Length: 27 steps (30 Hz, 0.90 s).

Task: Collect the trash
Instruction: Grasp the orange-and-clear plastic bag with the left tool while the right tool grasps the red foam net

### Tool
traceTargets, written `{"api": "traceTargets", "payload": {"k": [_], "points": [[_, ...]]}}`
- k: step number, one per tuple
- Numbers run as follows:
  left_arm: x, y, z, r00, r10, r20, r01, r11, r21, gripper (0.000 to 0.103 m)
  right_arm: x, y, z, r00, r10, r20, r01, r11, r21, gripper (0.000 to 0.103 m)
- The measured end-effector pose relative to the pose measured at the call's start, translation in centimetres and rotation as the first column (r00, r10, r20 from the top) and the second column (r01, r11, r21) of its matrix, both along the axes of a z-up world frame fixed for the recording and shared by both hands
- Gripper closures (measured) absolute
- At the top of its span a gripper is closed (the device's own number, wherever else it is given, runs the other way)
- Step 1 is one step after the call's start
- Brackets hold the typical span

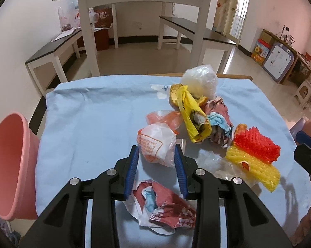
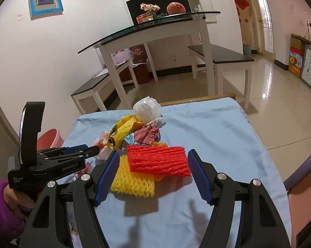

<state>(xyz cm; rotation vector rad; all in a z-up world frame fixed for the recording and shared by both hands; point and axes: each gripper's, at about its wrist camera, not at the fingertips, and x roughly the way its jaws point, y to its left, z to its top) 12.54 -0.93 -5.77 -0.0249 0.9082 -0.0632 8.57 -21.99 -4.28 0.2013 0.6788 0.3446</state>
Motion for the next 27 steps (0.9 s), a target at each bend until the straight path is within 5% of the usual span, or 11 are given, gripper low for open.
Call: {"api": "traceTargets", "payload": {"k": [3, 5, 13, 17, 27], "points": [[-0.1, 0.3, 0.2, 1.000, 0.000, 0.011, 0.000, 1.000, -0.013, 0.069, 0.1, -0.1, -0.3, 1.000, 0.001, -0.013, -0.001, 1.000, 0.007, 0.036], [-0.3, 0.3, 0.2, 1.000, -0.009, 0.018, 0.010, 1.000, -0.018, 0.080, 0.1, -0.3, -0.5, 1.000, 0.002, -0.020, -0.001, 1.000, 0.012, 0.036], [-0.7, 0.5, 0.3, 1.000, -0.013, 0.024, 0.014, 0.999, -0.035, 0.083, 0.4, -0.2, -0.8, 0.999, 0.008, -0.036, -0.007, 1.000, 0.015, 0.036], [-1.3, 1.1, 0.7, 0.999, -0.004, 0.038, 0.005, 0.999, -0.037, 0.097, 0.6, -0.2, -0.9, 0.999, 0.012, -0.041, -0.012, 1.000, 0.014, 0.036], [-2.5, 2.5, 1.3, 0.998, 0.024, 0.058, -0.020, 0.998, -0.065, 0.098, 1.5, 1.3, -1.1, 0.997, 0.060, -0.052, -0.059, 0.998, 0.020, 0.036]]}}
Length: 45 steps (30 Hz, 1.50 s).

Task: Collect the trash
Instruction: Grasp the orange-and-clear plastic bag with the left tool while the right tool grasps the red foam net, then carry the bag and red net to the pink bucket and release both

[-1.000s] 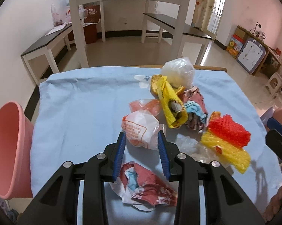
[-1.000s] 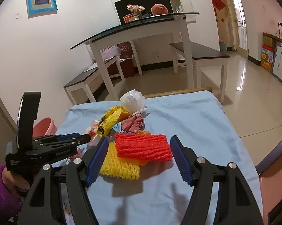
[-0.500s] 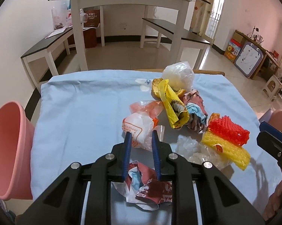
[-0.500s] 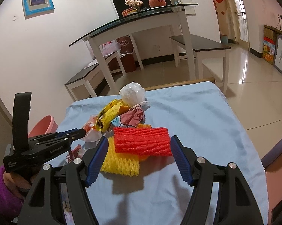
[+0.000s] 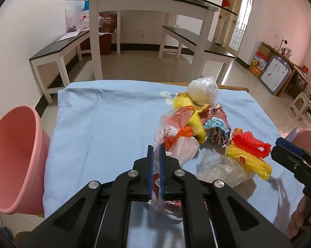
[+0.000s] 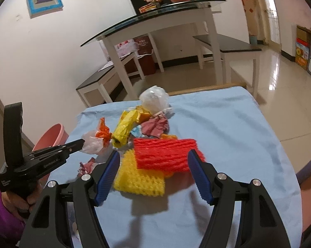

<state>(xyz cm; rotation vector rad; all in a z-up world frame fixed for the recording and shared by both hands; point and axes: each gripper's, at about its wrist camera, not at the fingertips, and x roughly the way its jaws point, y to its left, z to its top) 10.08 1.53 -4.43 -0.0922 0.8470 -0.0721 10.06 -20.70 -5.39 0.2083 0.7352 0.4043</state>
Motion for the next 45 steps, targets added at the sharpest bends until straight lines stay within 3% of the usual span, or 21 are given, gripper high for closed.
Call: {"api": "traceTargets", "payload": {"k": [3, 13, 16, 35, 45], "points": [[-0.5, 0.4, 0.3, 1.000, 0.008, 0.007, -0.008, 1.000, -0.013, 0.098, 0.3, 0.7, -0.3, 1.000, 0.004, -0.004, -0.004, 1.000, -0.028, 0.040], [-1.8, 0.8, 1.0, 0.999, 0.007, 0.033, -0.006, 1.000, -0.027, 0.098, 0.8, -0.1, -1.6, 0.997, -0.006, -0.073, 0.005, 1.000, -0.013, 0.082], [-2.2, 1.0, 1.2, 0.999, 0.009, 0.040, -0.007, 1.000, -0.031, 0.098, 0.4, -0.2, -1.1, 0.998, -0.016, -0.061, 0.015, 1.000, -0.015, 0.090], [-5.9, 3.3, 3.4, 0.992, 0.056, 0.117, -0.048, 0.996, -0.072, 0.098, -3.3, -1.1, 4.2, 0.995, -0.039, 0.089, 0.038, 0.999, 0.021, 0.092], [-8.2, 6.2, 4.3, 0.981, 0.116, 0.156, -0.100, 0.989, -0.105, 0.098, -4.1, 2.2, 6.9, 0.989, 0.035, 0.143, -0.036, 0.999, 0.006, 0.092]]}}
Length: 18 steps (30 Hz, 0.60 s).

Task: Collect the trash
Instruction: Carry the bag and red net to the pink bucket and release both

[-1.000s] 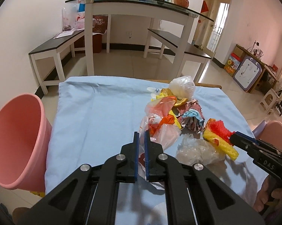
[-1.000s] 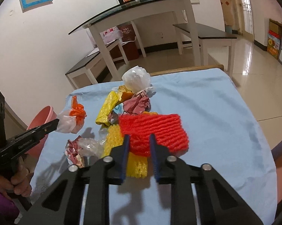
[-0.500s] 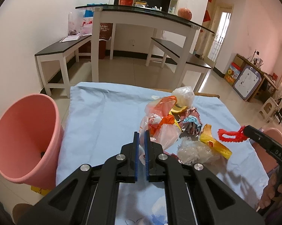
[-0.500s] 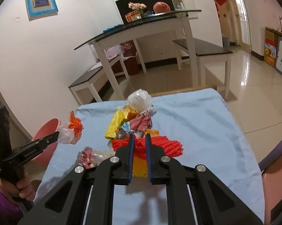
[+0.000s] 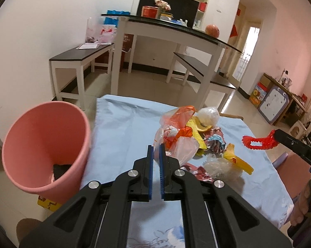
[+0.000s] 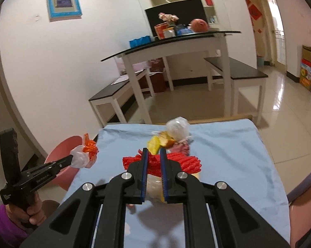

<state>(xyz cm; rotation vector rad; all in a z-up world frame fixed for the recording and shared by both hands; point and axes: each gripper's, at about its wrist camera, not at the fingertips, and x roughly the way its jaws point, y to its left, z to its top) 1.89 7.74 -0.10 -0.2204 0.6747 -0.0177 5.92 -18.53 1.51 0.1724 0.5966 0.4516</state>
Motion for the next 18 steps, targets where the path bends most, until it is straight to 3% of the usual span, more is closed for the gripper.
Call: {"api": "traceTargets", "payload": {"k": [10, 18], "points": [[-2.7, 5.6, 0.5, 0.992, 0.123, 0.031, -0.123, 0.992, -0.024, 0.098, 0.5, 8.1, 2.0, 0.985, 0.167, 0.043, -0.166, 0.986, -0.030, 0.092], [-4.6, 10.5, 0.4, 0.969, 0.245, 0.033, -0.244, 0.969, -0.041, 0.098, 1.2, 17.3, 2.8, 0.939, 0.338, 0.068, -0.336, 0.941, -0.044, 0.092]]}}
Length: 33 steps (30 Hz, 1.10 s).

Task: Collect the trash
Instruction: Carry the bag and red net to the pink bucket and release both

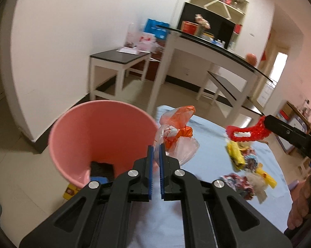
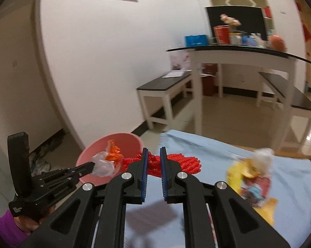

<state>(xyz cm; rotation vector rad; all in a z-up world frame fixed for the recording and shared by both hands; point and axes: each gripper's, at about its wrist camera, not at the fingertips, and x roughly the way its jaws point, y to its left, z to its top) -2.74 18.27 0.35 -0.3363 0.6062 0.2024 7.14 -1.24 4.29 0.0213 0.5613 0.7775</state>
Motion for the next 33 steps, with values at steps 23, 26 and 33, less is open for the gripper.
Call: {"api": "traceTargets", "payload": {"k": [23, 26, 33], "points": [[-0.4, 6.2, -3.7, 0.985, 0.144, -0.097, -0.142, 0.990, 0.025, 0.098, 3.3, 13.2, -4.6, 0.972, 0.196, -0.130, -0.196, 0.981, 0.012, 0.092], [-0.2, 6.4, -4.1, 0.982, 0.149, -0.115, -0.147, 0.989, 0.025, 0.098, 3.7, 13.7, -5.2, 0.969, 0.200, -0.146, -0.201, 0.980, 0.007, 0.091], [0.1, 6.8, -4.8, 0.976, 0.168, -0.137, -0.167, 0.986, 0.020, 0.098, 4.3, 14.1, -6.0, 0.966, 0.200, -0.165, -0.202, 0.979, 0.003, 0.089]]}}
